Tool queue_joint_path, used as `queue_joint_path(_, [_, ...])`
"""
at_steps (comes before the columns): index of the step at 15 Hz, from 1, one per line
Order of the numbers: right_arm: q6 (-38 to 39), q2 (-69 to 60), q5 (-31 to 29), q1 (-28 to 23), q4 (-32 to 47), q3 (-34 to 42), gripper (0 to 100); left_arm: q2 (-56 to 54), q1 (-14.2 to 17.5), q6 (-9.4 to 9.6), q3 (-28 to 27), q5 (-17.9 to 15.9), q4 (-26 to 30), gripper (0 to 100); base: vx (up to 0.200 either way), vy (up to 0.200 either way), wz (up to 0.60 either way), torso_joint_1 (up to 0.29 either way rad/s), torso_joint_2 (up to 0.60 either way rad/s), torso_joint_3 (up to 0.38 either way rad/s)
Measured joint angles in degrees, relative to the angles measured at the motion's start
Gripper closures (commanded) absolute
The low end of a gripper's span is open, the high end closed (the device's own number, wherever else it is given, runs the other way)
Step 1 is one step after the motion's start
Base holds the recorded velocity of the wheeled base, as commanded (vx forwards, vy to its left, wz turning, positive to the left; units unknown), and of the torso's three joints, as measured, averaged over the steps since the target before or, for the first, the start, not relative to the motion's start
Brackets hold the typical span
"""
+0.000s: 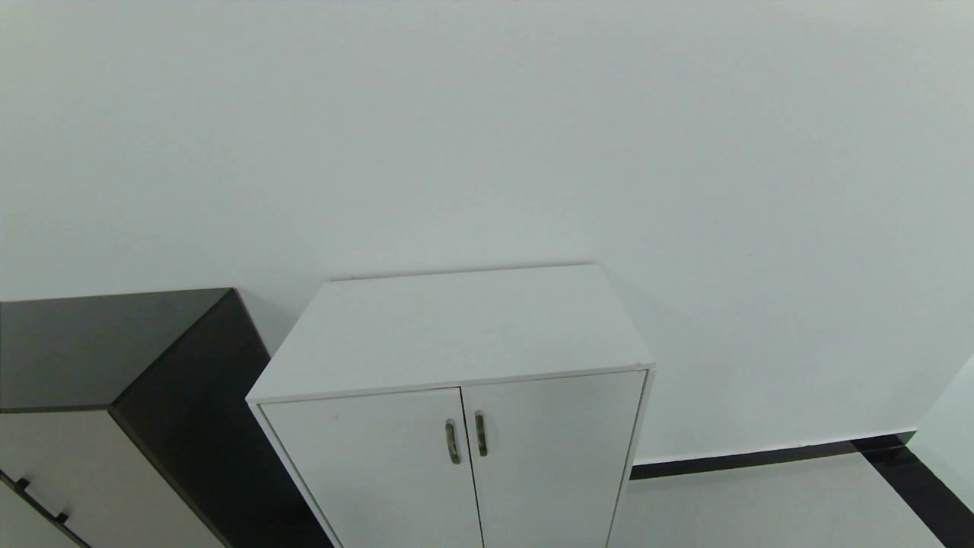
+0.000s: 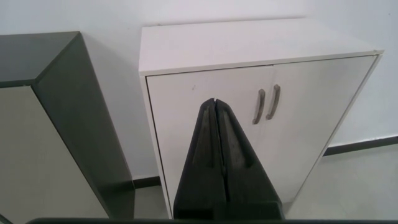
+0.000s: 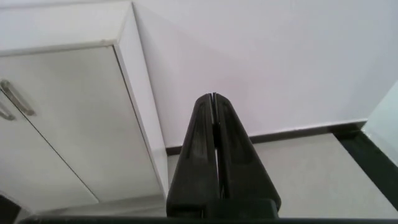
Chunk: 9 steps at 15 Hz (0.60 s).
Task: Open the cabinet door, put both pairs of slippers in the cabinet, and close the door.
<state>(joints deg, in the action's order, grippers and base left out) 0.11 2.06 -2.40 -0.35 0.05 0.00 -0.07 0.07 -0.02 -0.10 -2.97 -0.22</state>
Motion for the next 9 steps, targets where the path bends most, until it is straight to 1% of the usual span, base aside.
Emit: queue_joint_path(9, [0.05,-2.17,0.02,0.09,-0.07,0.00,100,0.00,0.00,0.02,0.00,0.09,0.00,100,0.000,0.000,0.00,0.000,0.00,0.000])
